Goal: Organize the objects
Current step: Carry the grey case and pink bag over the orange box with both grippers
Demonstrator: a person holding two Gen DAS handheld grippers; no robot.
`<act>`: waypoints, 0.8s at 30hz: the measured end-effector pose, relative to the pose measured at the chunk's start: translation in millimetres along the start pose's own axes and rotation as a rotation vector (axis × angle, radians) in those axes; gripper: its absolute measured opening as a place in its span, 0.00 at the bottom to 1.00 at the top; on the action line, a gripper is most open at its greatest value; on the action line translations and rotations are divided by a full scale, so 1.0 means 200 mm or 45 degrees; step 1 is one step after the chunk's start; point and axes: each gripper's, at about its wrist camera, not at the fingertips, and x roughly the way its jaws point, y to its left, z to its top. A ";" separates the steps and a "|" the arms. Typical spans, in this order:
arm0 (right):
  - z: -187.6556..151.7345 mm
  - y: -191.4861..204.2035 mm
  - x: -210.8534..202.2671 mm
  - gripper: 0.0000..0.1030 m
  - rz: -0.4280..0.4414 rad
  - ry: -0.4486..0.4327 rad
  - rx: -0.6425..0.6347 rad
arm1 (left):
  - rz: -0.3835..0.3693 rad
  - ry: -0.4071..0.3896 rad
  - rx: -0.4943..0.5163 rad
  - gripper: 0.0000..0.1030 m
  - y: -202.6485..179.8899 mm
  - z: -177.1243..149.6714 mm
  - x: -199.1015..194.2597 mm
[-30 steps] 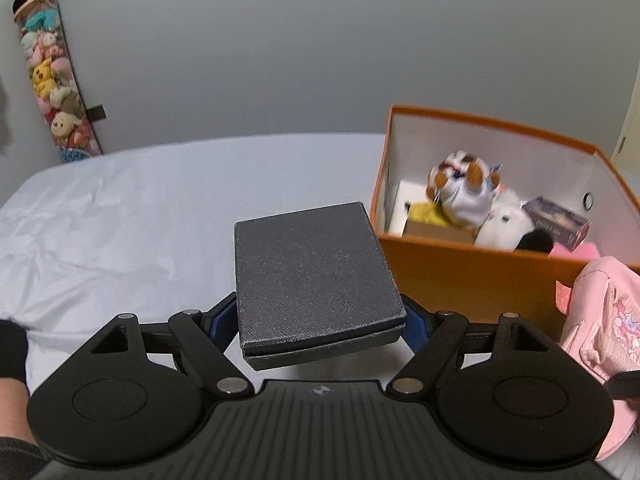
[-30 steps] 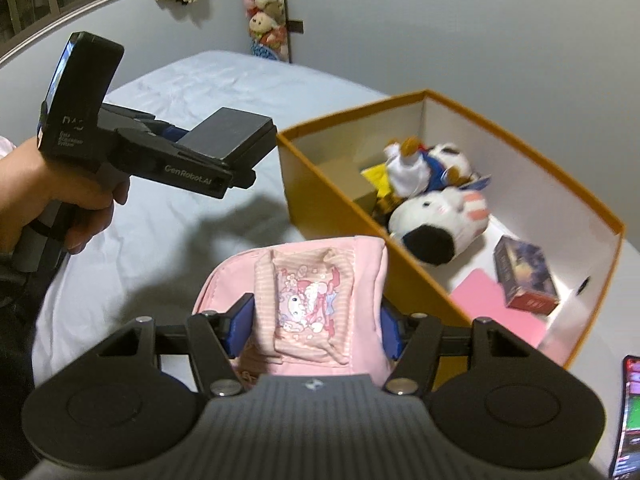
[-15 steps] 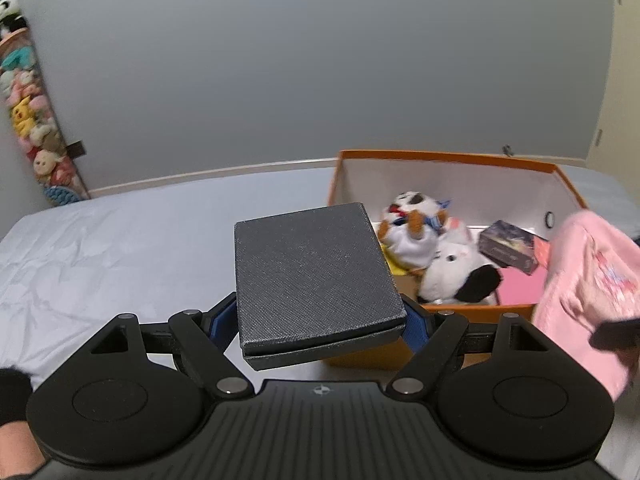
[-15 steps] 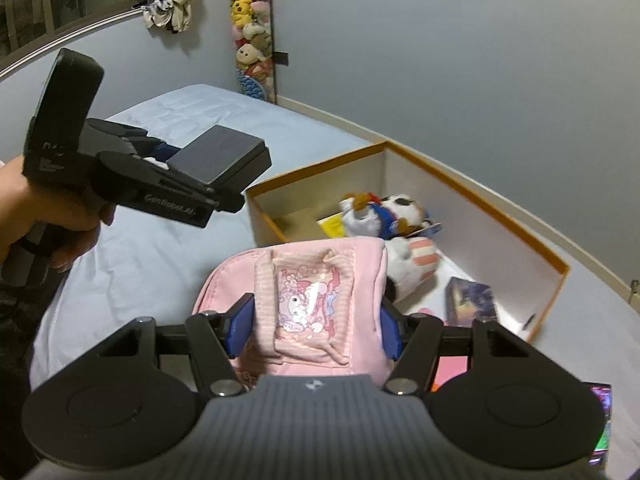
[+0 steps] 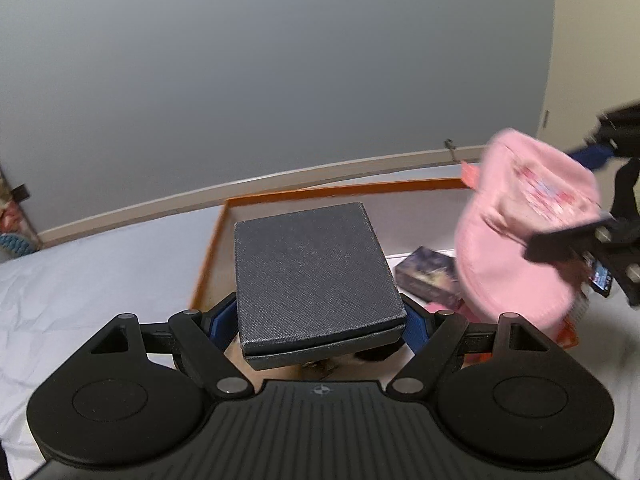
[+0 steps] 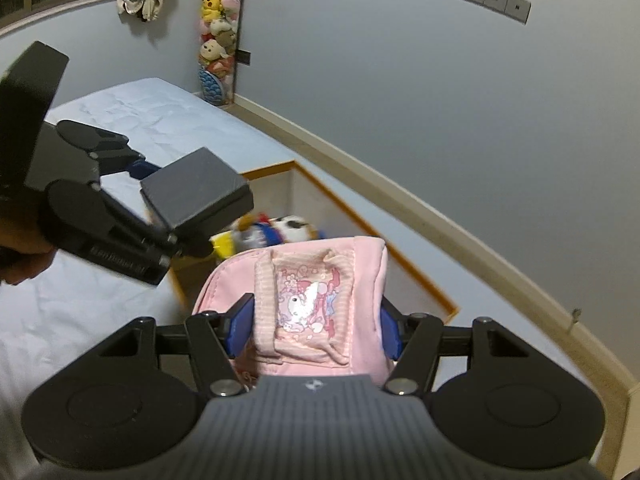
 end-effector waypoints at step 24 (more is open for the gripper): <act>-0.17 0.04 0.38 0.62 0.179 0.175 -0.430 | -0.102 0.207 0.147 0.89 -0.19 -0.08 0.40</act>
